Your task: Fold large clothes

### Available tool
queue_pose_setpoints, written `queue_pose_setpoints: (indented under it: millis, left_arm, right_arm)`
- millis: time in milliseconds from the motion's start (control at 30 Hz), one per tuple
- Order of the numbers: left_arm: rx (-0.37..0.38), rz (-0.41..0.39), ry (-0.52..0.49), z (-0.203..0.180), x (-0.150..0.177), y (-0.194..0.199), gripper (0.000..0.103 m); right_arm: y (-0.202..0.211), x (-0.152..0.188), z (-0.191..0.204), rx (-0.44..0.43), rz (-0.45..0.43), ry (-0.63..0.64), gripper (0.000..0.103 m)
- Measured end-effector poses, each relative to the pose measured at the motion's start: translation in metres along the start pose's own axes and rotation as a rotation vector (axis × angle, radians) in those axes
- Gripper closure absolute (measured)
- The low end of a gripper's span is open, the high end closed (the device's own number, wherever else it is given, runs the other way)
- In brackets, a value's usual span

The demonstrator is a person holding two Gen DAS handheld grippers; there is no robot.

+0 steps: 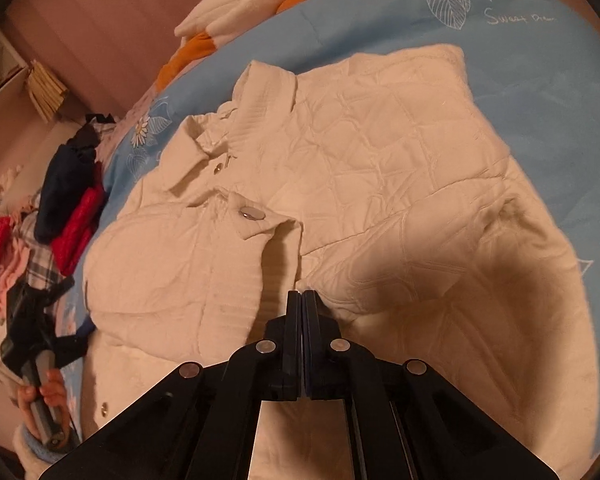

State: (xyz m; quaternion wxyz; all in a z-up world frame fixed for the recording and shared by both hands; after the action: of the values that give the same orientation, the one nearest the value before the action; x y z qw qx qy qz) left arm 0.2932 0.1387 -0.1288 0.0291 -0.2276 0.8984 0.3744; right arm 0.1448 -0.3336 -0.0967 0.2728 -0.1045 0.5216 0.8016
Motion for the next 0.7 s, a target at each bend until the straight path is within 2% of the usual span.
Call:
queue_pose_setpoints:
  millis: [100,167,233,300,433,533,567,600,633,700]
  left_arm:
    - [-0.094,-0.042,-0.073,0.005,0.009,0.028,0.014]
    - [-0.186,-0.08,-0.164,-0.008,0.013,0.038,0.014]
    - [-0.24,-0.094,-0.253,-0.023,0.014,0.037,0.014]
    - [-0.306,-0.103,-0.365,-0.044,0.023,0.023,0.014]
    - [-0.417,-0.104,-0.504,-0.052,0.039,-0.008,0.015]
    - [-0.595,-0.033,-0.583,-0.048,0.045,-0.054,0.013]
    - [-0.623,0.005,-0.585,-0.042,0.043,-0.069,0.012]
    - [-0.607,-0.002,-0.57,-0.035,0.043,-0.068,0.011]
    - [-0.625,-0.025,-0.551,-0.032,0.04,-0.066,0.01]
    - [-0.589,-0.009,-0.516,-0.027,0.034,-0.061,0.01]
  right_arm:
    - [0.024,0.001,0.005,0.034,-0.058,0.035,0.1]
    - [0.036,-0.001,0.016,0.031,-0.101,0.084,0.093]
    - [0.031,-0.005,0.035,0.009,-0.107,0.13,0.072]
    - [0.021,-0.006,0.051,0.011,-0.098,0.178,0.065]
    - [-0.011,0.002,0.075,0.097,-0.044,0.296,0.065]
    - [-0.035,0.008,0.074,0.194,0.012,0.334,0.065]
    - [-0.041,0.01,0.073,0.216,0.021,0.349,0.065]
    - [-0.041,0.011,0.073,0.227,0.013,0.363,0.064]
    - [-0.041,0.013,0.075,0.241,0.005,0.383,0.062]
    - [-0.042,0.012,0.074,0.241,0.005,0.38,0.061]
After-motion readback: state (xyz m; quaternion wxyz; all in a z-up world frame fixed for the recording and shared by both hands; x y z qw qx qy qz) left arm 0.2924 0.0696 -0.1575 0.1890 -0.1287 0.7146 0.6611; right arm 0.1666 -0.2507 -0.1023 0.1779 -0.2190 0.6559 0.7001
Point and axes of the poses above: each gripper's, at about its wrist camera, not at the fingertips, and y roughly against the way its jaws point, z to its left, x to its underside, the point moved 1 cm from there along -y, roughly the way its jaws point, and after that the axes turned 6 degrees about z, right-handed, at the moved point
